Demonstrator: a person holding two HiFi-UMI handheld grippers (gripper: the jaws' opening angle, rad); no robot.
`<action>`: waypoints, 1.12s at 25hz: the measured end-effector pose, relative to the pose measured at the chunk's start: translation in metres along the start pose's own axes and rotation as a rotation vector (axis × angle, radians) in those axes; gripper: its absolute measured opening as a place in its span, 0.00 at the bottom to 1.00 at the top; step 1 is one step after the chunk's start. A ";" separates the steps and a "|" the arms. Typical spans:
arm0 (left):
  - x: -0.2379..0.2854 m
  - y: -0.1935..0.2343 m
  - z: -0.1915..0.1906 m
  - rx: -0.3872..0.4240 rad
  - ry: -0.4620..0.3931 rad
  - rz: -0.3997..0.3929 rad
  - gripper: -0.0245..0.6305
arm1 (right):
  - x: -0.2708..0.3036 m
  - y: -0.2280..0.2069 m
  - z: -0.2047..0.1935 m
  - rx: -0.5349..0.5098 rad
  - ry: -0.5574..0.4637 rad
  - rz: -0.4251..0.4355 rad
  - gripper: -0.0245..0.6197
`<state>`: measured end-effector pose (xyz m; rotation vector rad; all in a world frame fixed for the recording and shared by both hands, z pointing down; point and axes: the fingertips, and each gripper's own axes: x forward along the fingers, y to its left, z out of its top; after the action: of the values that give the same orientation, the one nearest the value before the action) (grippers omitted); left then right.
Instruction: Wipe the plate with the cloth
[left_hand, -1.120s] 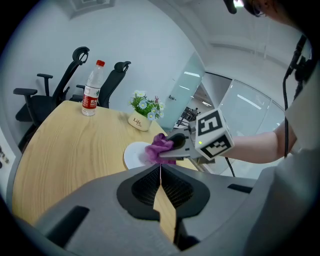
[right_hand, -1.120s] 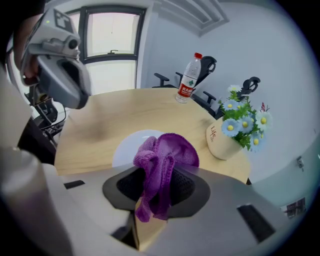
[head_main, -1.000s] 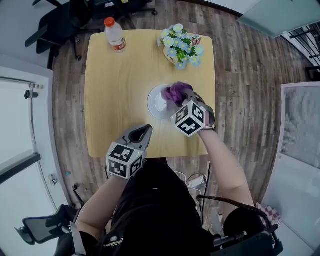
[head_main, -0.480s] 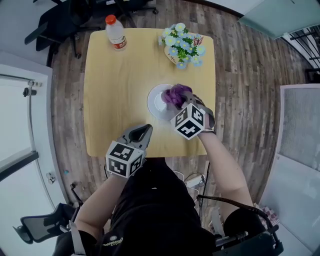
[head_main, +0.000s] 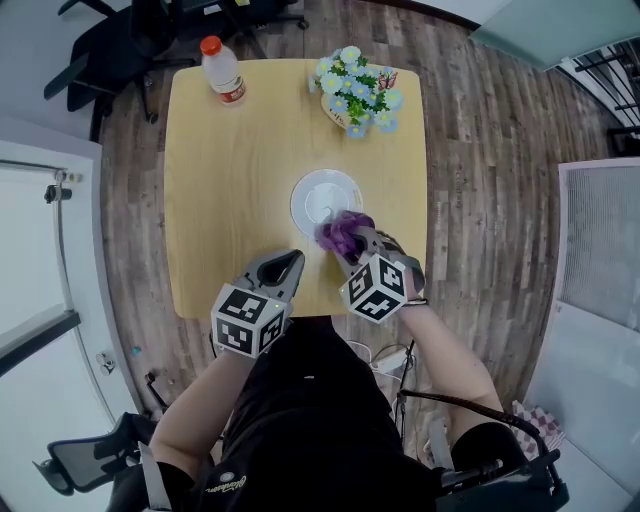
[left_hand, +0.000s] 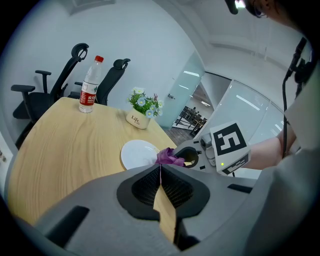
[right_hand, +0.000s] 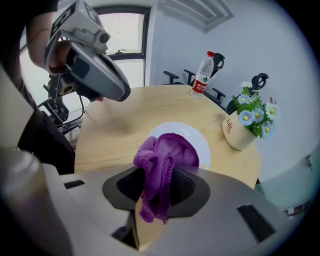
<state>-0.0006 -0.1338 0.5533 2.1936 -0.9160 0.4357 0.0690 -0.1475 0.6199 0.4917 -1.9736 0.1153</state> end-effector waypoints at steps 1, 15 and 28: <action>0.000 -0.001 0.000 0.000 0.000 -0.001 0.06 | 0.000 -0.002 0.000 0.009 -0.006 -0.005 0.21; -0.005 0.002 -0.003 -0.007 0.000 0.016 0.06 | 0.015 -0.115 0.016 0.042 0.020 -0.188 0.21; 0.001 0.003 0.003 0.000 0.002 0.002 0.06 | -0.001 -0.045 -0.001 0.024 0.007 -0.073 0.21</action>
<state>-0.0016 -0.1380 0.5527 2.1916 -0.9174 0.4387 0.0877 -0.1879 0.6127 0.5778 -1.9470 0.0946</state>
